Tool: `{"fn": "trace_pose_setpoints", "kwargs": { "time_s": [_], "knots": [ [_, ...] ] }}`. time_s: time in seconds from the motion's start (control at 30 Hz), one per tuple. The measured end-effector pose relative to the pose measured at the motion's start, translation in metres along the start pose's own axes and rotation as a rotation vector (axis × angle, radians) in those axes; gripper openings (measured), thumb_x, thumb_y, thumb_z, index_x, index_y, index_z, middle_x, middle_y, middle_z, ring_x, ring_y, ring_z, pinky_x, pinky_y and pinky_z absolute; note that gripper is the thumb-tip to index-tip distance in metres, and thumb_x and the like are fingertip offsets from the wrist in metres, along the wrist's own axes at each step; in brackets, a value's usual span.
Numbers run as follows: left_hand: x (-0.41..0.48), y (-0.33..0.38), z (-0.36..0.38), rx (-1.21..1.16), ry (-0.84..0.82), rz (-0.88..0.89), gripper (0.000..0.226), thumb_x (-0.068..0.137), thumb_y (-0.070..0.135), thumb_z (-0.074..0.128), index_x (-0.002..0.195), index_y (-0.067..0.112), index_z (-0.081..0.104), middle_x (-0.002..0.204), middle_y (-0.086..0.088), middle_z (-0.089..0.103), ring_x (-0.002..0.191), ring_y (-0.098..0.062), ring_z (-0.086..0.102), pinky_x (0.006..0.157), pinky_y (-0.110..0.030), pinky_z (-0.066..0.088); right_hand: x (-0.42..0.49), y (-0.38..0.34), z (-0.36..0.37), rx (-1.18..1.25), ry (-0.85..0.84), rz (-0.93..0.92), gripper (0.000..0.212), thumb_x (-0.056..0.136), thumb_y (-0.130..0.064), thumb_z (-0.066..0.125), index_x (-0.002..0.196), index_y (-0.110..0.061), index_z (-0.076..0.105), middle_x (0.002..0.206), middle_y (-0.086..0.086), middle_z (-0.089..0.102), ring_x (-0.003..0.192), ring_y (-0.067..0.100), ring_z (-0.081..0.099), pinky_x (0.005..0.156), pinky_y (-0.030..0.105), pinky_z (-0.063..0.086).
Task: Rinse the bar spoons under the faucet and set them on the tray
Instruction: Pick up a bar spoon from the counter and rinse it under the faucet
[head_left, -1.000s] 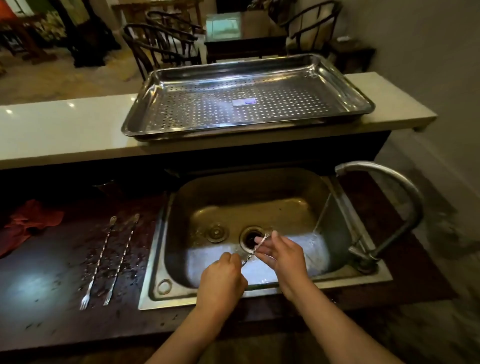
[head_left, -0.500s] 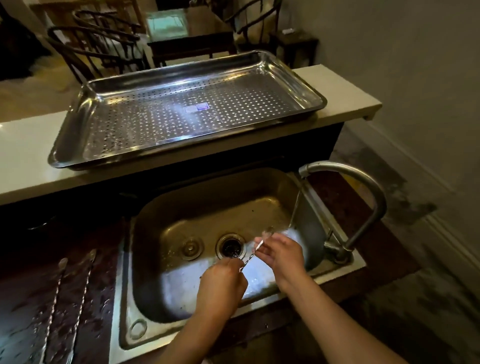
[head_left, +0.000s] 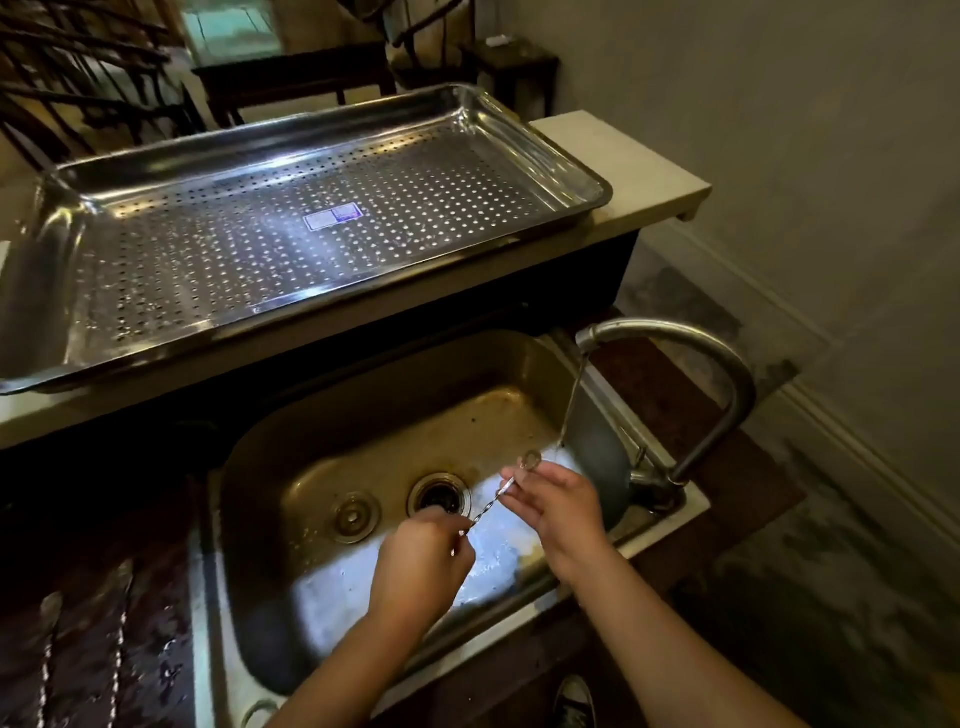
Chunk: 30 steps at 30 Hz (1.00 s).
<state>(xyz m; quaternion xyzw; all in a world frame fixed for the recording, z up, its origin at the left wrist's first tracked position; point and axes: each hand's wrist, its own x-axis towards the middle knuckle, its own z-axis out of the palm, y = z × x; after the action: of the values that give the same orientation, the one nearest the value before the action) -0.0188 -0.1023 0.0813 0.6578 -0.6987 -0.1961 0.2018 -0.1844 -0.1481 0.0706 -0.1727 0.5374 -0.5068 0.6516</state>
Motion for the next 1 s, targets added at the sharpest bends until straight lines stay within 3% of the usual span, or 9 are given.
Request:
{"fn": "trace_pose_setpoints", "kwargs": {
  "time_s": [0.13, 0.3, 0.43, 0.6, 0.8, 1.0],
  "knots": [
    [0.01, 0.009, 0.006, -0.06, 0.016, -0.025, 0.023, 0.078, 0.016, 0.065, 0.096, 0.023, 0.076, 0.085, 0.008, 0.069, 0.071, -0.009, 0.062, 0.063, -0.024, 0.049, 0.012, -0.011, -0.012, 0.026, -0.002, 0.017, 0.016, 0.092, -0.003, 0.065, 0.104, 0.007, 0.062, 0.094, 0.021, 0.075, 0.08, 0.023, 0.073, 0.072, 0.033, 0.062],
    [0.015, 0.018, 0.015, -0.082, 0.016, -0.011, 0.022, 0.078, 0.013, 0.067, 0.096, 0.02, 0.077, 0.081, 0.007, 0.067, 0.069, -0.008, 0.06, 0.063, -0.02, 0.044, 0.022, -0.014, -0.024, 0.013, -0.036, 0.031, 0.005, 0.089, 0.004, 0.066, 0.093, 0.003, 0.064, 0.092, 0.018, 0.076, 0.08, 0.021, 0.075, 0.071, 0.03, 0.061],
    [0.014, 0.021, 0.019, -0.094, 0.024, 0.009, 0.021, 0.079, 0.01, 0.068, 0.095, 0.019, 0.077, 0.076, 0.006, 0.065, 0.065, -0.009, 0.059, 0.061, -0.025, 0.047, 0.029, -0.014, -0.026, 0.063, 0.009, 0.061, 0.017, 0.096, -0.018, 0.063, 0.099, -0.001, 0.064, 0.086, 0.016, 0.077, 0.074, 0.022, 0.074, 0.066, 0.032, 0.061],
    [0.007, 0.016, 0.02, -0.101, 0.036, 0.03, 0.022, 0.077, 0.006, 0.069, 0.095, 0.017, 0.077, 0.074, 0.005, 0.064, 0.062, -0.011, 0.059, 0.058, -0.03, 0.051, 0.028, -0.007, -0.026, 0.019, -0.016, 0.066, 0.01, 0.089, -0.001, 0.068, 0.098, 0.002, 0.068, 0.092, 0.019, 0.076, 0.081, 0.025, 0.074, 0.068, 0.031, 0.061],
    [0.0, 0.012, 0.018, -0.101, 0.037, 0.031, 0.022, 0.079, 0.007, 0.068, 0.096, 0.017, 0.076, 0.076, 0.006, 0.063, 0.064, -0.01, 0.059, 0.06, -0.028, 0.05, 0.028, -0.005, -0.025, 0.019, 0.023, 0.073, 0.02, 0.092, -0.016, 0.069, 0.1, 0.003, 0.067, 0.088, 0.019, 0.076, 0.076, 0.023, 0.073, 0.07, 0.034, 0.062],
    [0.003, 0.012, 0.017, -0.097, 0.044, 0.045, 0.02, 0.079, 0.006, 0.067, 0.096, 0.014, 0.076, 0.077, 0.003, 0.063, 0.063, -0.014, 0.06, 0.059, -0.029, 0.049, 0.029, -0.008, -0.028, -0.003, -0.004, 0.077, 0.024, 0.085, 0.001, 0.072, 0.103, 0.012, 0.062, 0.101, 0.028, 0.072, 0.081, 0.025, 0.074, 0.068, 0.031, 0.061]
  ]
}}
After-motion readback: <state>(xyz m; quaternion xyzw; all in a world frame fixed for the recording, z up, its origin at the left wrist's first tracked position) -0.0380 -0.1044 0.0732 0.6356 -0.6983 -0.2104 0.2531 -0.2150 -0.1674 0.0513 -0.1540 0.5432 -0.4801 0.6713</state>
